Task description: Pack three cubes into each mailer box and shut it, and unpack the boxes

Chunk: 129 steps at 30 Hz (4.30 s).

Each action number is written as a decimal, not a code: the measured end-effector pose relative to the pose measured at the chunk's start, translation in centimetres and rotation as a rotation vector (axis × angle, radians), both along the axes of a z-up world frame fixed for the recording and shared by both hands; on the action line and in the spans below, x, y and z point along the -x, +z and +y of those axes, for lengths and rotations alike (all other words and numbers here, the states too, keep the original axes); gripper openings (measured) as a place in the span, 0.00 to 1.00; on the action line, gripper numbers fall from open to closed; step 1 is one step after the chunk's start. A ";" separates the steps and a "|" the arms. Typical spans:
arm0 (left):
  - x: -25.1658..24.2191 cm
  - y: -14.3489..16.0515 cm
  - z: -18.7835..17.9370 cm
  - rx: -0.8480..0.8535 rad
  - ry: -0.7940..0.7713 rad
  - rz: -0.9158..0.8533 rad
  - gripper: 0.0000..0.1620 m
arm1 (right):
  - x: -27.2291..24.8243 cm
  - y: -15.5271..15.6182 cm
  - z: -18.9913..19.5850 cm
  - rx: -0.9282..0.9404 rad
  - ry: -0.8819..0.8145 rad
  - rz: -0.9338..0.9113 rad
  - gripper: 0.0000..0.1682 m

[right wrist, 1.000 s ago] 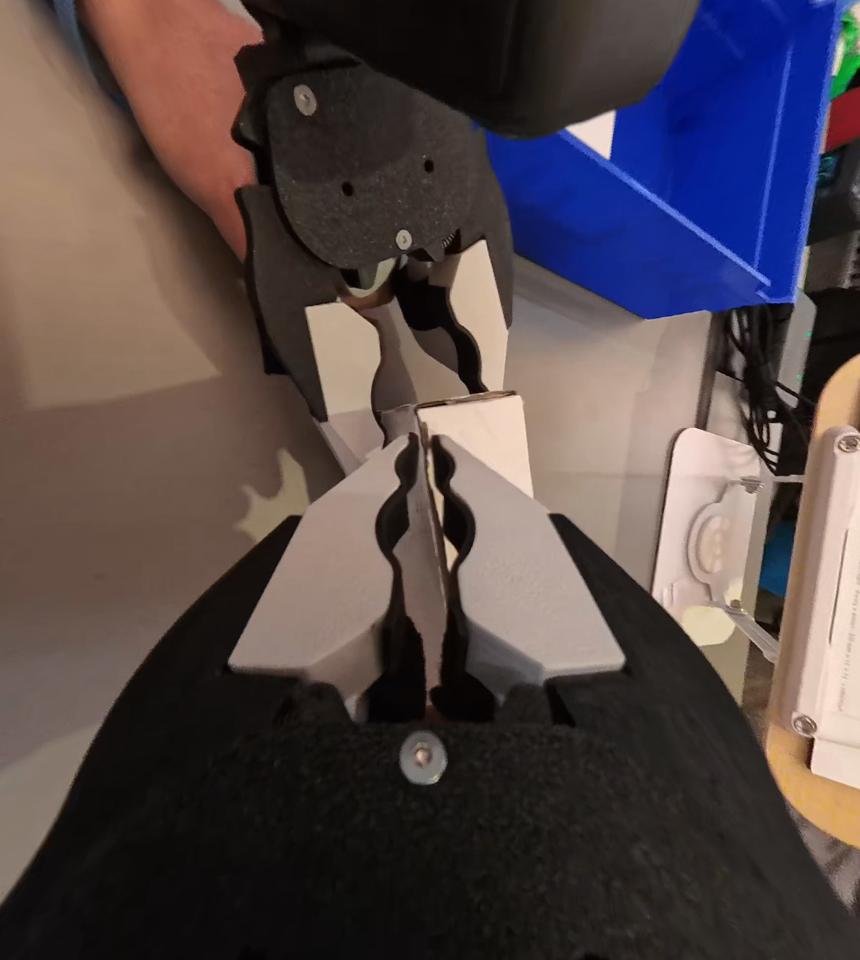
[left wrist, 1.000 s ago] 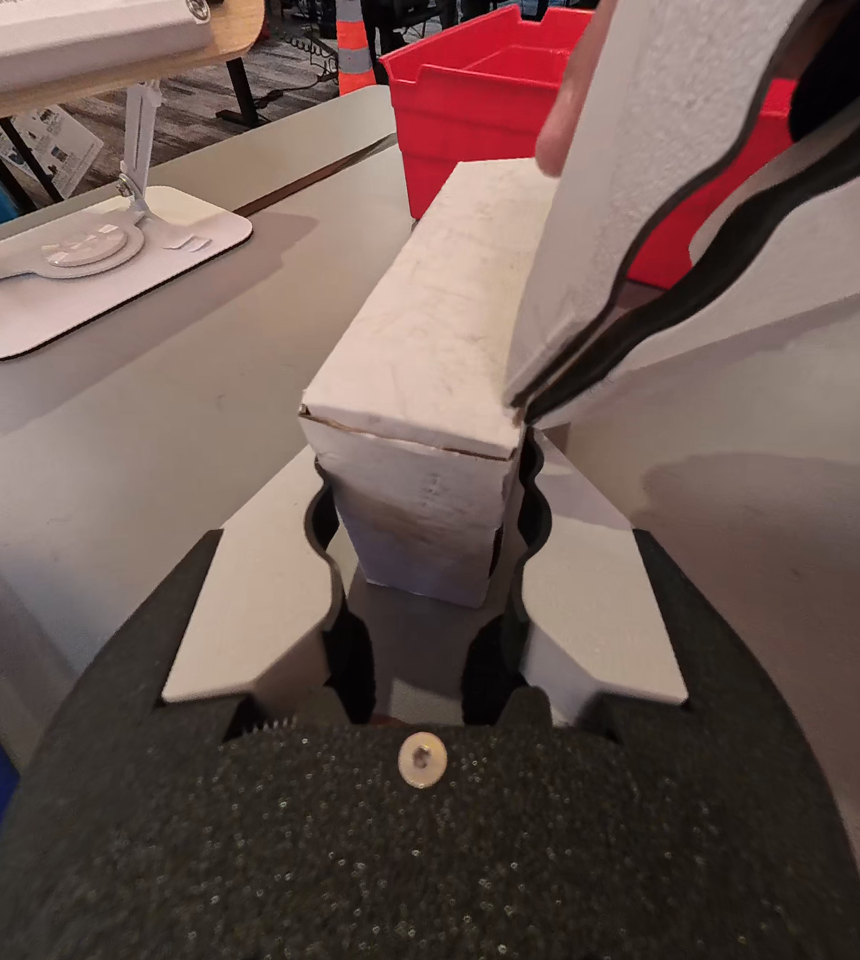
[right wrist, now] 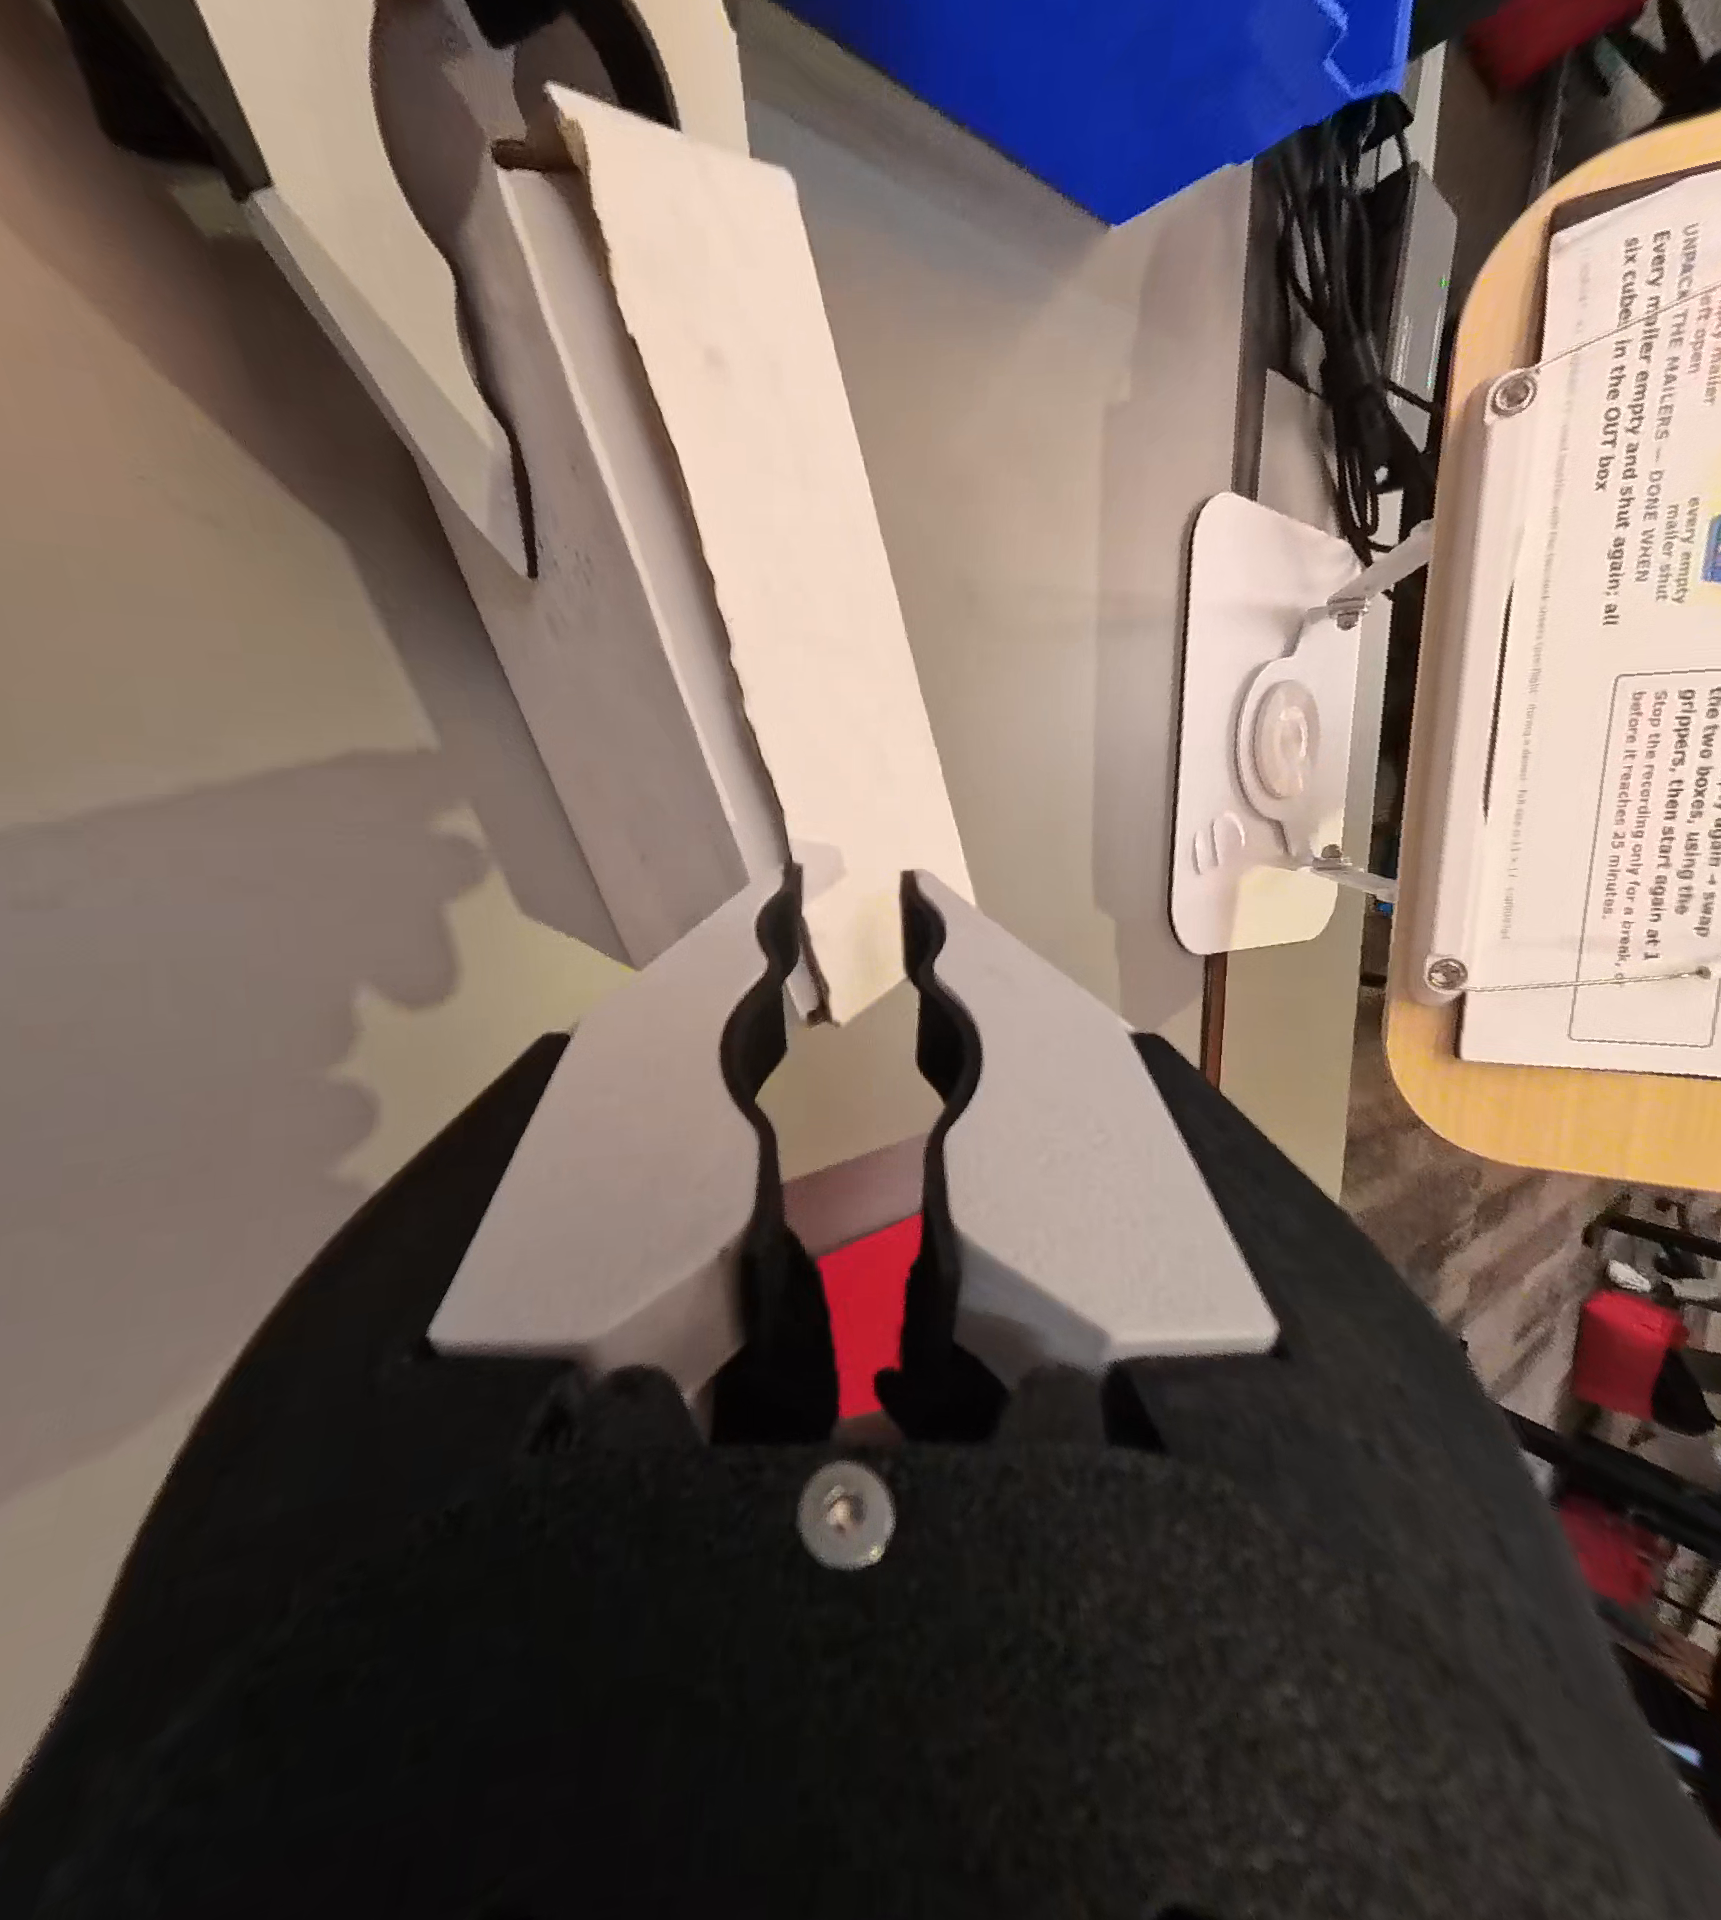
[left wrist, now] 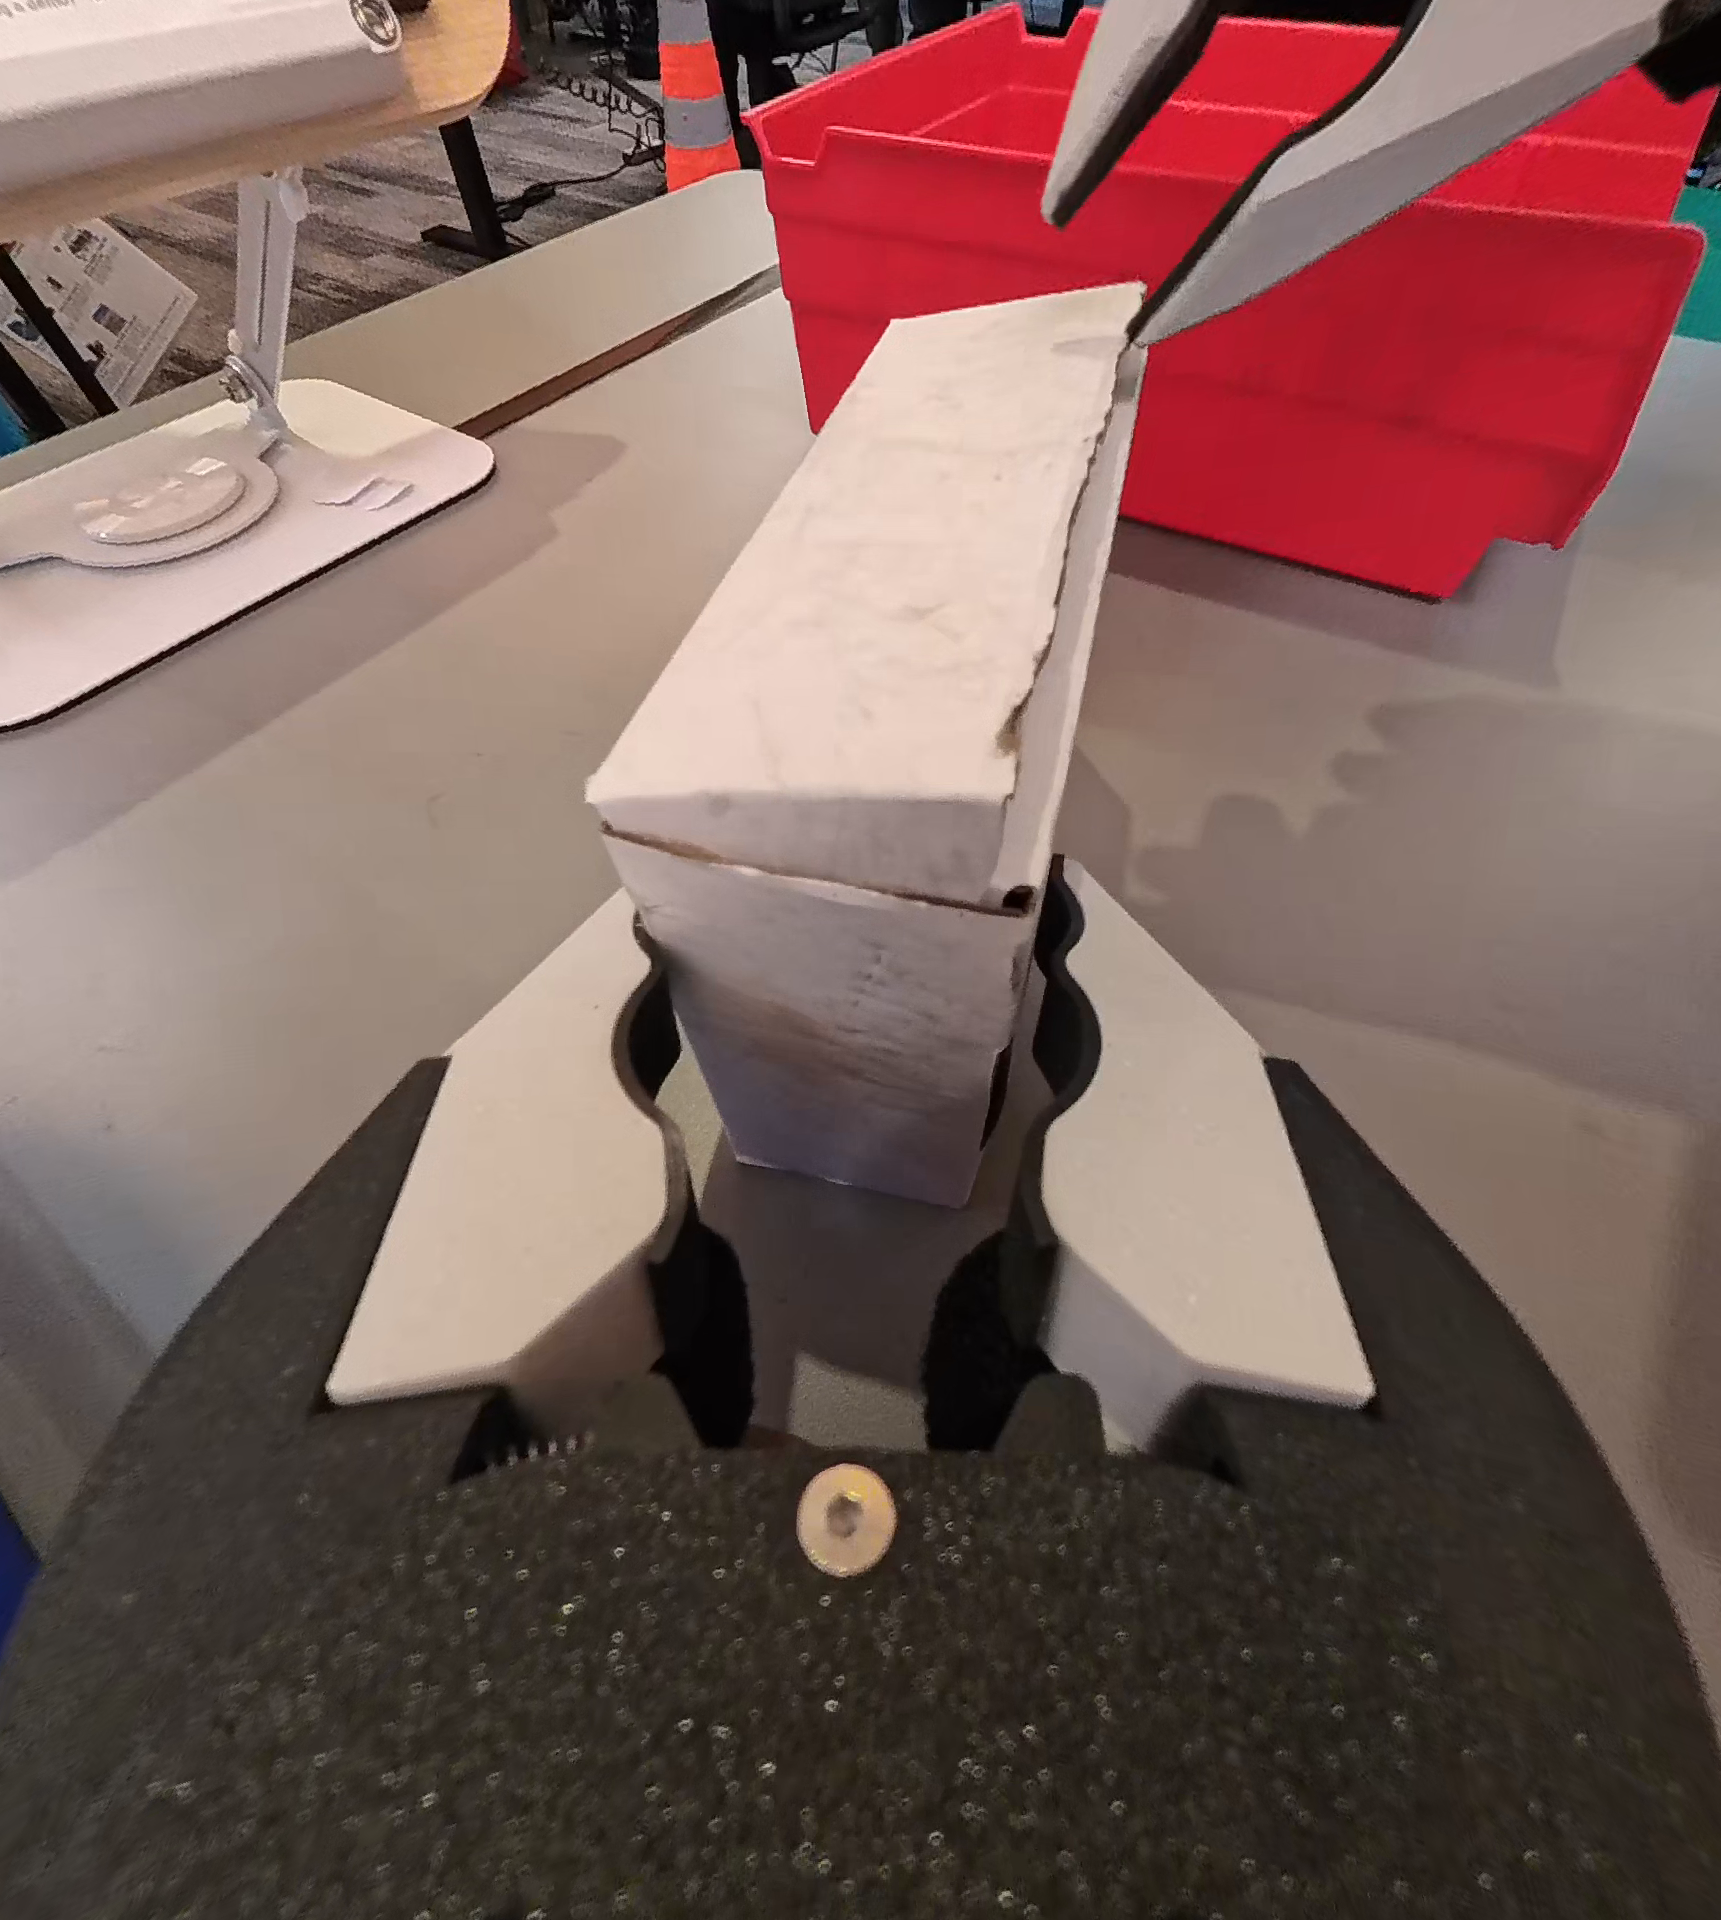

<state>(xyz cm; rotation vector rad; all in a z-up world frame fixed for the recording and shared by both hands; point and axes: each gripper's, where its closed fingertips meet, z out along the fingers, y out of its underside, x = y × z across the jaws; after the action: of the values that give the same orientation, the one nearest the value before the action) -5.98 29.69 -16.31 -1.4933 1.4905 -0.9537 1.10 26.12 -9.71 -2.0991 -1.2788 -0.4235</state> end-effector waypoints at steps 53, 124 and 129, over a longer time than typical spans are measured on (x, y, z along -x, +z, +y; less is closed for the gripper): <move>4.3 1.8 -1.3 0.028 0.230 -0.101 0.37 | 7.2 -1.1 0.1 -0.586 -0.067 -0.328 0.02; 2.5 -1.1 -1.3 0.016 -0.110 0.094 0.86 | 3.2 -0.2 14.6 0.016 0.246 -0.183 0.01; 1.5 -2.6 -0.3 -0.201 -0.030 0.166 0.78 | 3.1 0.6 14.6 0.019 0.113 -0.079 0.02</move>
<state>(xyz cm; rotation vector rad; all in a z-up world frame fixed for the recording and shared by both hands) -7.48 29.41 -18.96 -1.4343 1.6790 -0.6868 -2.00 40.67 -9.14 -2.0317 -1.4448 -0.4498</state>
